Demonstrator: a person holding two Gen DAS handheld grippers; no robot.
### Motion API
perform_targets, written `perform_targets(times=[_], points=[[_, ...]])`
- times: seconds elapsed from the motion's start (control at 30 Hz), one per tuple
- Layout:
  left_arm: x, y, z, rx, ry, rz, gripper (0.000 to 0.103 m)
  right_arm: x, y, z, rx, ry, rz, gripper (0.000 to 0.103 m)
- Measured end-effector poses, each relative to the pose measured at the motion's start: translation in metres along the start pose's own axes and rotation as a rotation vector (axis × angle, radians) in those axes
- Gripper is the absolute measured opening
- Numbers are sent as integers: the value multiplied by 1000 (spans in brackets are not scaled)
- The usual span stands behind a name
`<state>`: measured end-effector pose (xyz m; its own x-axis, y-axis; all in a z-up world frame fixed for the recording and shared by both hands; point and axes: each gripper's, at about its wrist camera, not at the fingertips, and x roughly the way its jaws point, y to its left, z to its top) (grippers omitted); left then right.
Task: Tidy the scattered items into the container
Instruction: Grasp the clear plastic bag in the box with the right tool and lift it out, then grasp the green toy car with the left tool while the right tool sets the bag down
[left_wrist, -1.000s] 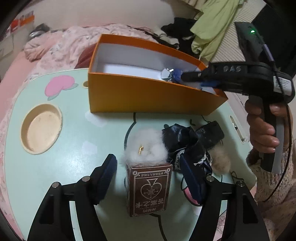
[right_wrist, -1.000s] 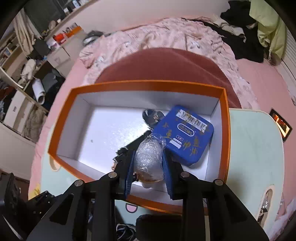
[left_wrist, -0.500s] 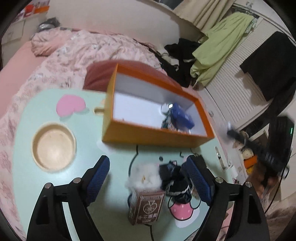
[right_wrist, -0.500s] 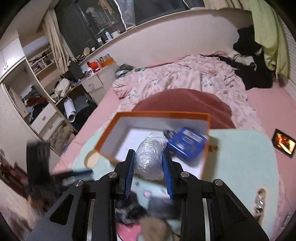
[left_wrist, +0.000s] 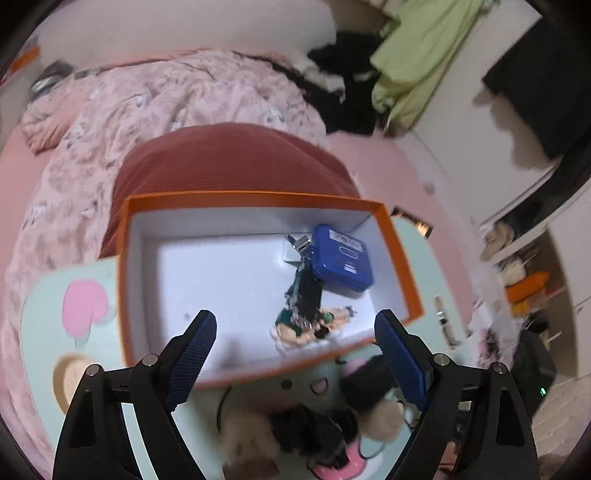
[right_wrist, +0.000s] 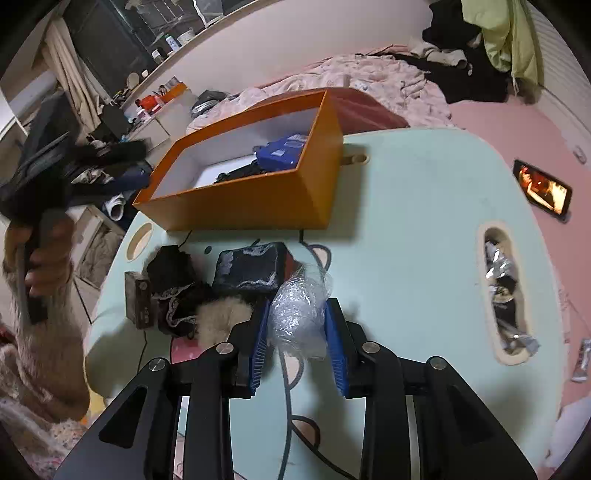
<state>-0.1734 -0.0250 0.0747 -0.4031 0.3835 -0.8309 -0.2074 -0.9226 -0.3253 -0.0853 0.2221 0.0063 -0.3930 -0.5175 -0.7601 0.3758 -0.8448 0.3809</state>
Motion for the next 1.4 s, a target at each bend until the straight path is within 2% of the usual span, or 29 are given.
perform_targets(times=[0.17,0.27,0.3,0.33,0.4,0.47,0.5,0.57,0.6,0.67,0.87,1.03,1.2,1.4], points=[[34,-9,17,60,93,5,84,15,5,0,-26,33,-8,34],[53,-16,19,87,137,20,84,17,5,-4,-27,37,-4,48],[60,-16,19,91,158,29,84,16,6,-5,-28,33,-3,57],[66,-17,19,93,171,37,84,14,6,-6,-29,28,5,61],[75,-17,19,96,192,56,84,10,5,-6,-23,16,22,62],[83,-16,16,106,217,63,73,5,4,-4,-14,-3,33,62],[84,-16,14,121,219,68,73,4,4,-4,-12,-9,35,62],[84,-18,11,163,202,104,54,3,4,-3,-7,-11,36,62],[83,-17,10,172,194,113,51,3,4,-3,-2,-10,38,62],[82,-14,10,171,182,112,34,4,2,-3,13,-7,49,62],[76,-2,9,127,155,98,32,9,-1,1,29,-2,48,62],[52,2,11,111,94,66,32,5,-2,2,39,-15,48,62],[7,6,13,73,-10,21,32,2,-3,2,41,-24,45,62],[-48,10,-15,58,-100,-58,32,-1,-2,4,34,-37,40,62]])
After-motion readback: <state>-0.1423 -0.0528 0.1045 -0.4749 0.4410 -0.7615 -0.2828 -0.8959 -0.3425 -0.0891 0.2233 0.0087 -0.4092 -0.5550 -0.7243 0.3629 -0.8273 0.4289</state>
